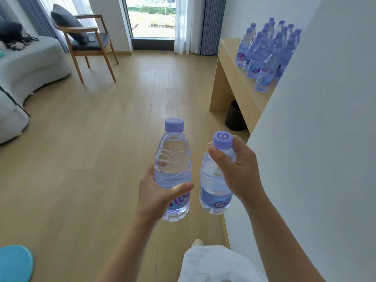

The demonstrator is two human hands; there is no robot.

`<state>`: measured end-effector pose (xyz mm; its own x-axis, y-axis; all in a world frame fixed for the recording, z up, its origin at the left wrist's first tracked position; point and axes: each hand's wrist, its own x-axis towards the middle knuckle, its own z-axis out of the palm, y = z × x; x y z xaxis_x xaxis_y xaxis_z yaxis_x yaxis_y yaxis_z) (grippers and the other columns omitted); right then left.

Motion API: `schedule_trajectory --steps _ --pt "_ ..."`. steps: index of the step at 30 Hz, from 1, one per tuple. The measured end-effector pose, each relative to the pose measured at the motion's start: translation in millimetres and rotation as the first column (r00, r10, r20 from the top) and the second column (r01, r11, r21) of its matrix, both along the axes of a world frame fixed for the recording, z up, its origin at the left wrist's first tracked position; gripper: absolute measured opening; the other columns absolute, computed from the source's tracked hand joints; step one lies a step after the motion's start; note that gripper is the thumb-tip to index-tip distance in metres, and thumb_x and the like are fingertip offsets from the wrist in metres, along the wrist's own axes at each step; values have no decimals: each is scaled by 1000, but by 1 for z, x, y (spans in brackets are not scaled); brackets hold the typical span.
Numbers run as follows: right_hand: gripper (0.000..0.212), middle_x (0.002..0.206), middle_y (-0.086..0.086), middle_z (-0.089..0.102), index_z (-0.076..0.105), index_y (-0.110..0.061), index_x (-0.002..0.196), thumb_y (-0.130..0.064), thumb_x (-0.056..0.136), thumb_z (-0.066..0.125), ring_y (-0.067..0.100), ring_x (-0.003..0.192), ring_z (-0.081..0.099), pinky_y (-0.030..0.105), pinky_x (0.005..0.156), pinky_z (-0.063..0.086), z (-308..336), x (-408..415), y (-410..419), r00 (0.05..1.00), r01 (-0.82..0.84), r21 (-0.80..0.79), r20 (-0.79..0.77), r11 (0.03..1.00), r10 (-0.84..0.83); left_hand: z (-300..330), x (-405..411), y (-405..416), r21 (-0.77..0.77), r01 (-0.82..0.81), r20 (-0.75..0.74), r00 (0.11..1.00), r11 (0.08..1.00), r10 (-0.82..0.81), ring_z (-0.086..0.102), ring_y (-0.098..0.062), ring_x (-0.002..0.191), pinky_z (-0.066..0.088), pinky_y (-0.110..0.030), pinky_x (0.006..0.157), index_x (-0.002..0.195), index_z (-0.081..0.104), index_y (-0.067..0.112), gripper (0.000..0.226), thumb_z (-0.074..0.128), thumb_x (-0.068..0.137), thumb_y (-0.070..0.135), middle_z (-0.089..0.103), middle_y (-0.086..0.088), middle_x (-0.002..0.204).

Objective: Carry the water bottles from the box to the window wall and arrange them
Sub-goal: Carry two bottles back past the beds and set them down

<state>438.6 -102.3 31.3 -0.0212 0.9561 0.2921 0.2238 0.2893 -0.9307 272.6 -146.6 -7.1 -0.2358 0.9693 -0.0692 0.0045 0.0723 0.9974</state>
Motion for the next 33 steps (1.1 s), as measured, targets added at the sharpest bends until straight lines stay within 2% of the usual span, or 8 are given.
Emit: schedule_trajectory --steps 3,6,12,16,21,26,29,33 --pt "5 69 -24 61 57 -34 81 -37 77 59 -2 69 58 5 60 42 5 6 73 1000 13 8 18 1000 -13 4 5 66 9 -28 22 999 1000 28 71 -20 85 56 -30 72 103 63 20 72 83 35 37 73 0 92" --pt "5 66 -24 60 58 -32 82 -36 78 59 -3 65 57 5 59 41 5 10 129 1000 22 3 7 1000 -23 3 5 118 -9 -45 32 998 999 45 71 -22 85 57 -33 74 104 63 20 74 82 35 36 73 -2 94" --pt "1 65 -21 62 59 -32 79 -31 79 60 -3 62 58 4 57 41 -2 4 231 999 28 -7 -21 1000 -28 -2 -7 217 -11 -33 36 999 999 33 71 -17 82 56 -27 68 101 63 26 69 82 35 38 73 3 92" --pt "3 66 -15 62 61 -27 79 -30 79 62 0 62 59 6 59 43 -7 -11 307 997 67 -5 -42 998 -67 -8 -24 295 -8 7 43 999 1000 -7 71 -13 78 54 -20 62 99 64 27 67 81 35 39 73 6 88" --pt "12 64 -15 60 62 -16 81 -28 78 62 -2 59 56 6 58 41 -2 -44 413 987 142 -8 -68 990 -143 -7 -61 411 -18 72 18 997 997 -71 71 -15 81 56 -25 67 101 64 24 71 82 33 40 73 4 90" --pt "7 61 -17 60 61 -21 77 -28 78 63 -3 58 54 5 57 40 9 -65 505 972 217 -14 -84 976 -218 2 -89 520 -12 133 2 991 991 -133 70 -9 75 51 -15 58 97 64 26 68 81 31 39 73 9 85" --pt "4 63 -17 61 61 -24 77 -27 78 62 -4 59 55 4 58 40 11 -69 548 966 249 -14 -73 969 -249 -1 -92 568 -30 171 2 985 985 -171 70 -5 71 49 -11 55 92 66 31 62 79 31 38 72 12 82" --pt "8 64 -15 60 62 -21 77 -29 78 62 -3 59 54 5 58 40 5 -67 609 949 310 -9 -56 951 -310 -7 -91 632 -61 225 -8 974 972 -226 68 -2 69 48 -10 55 83 65 51 55 77 30 40 71 17 80"
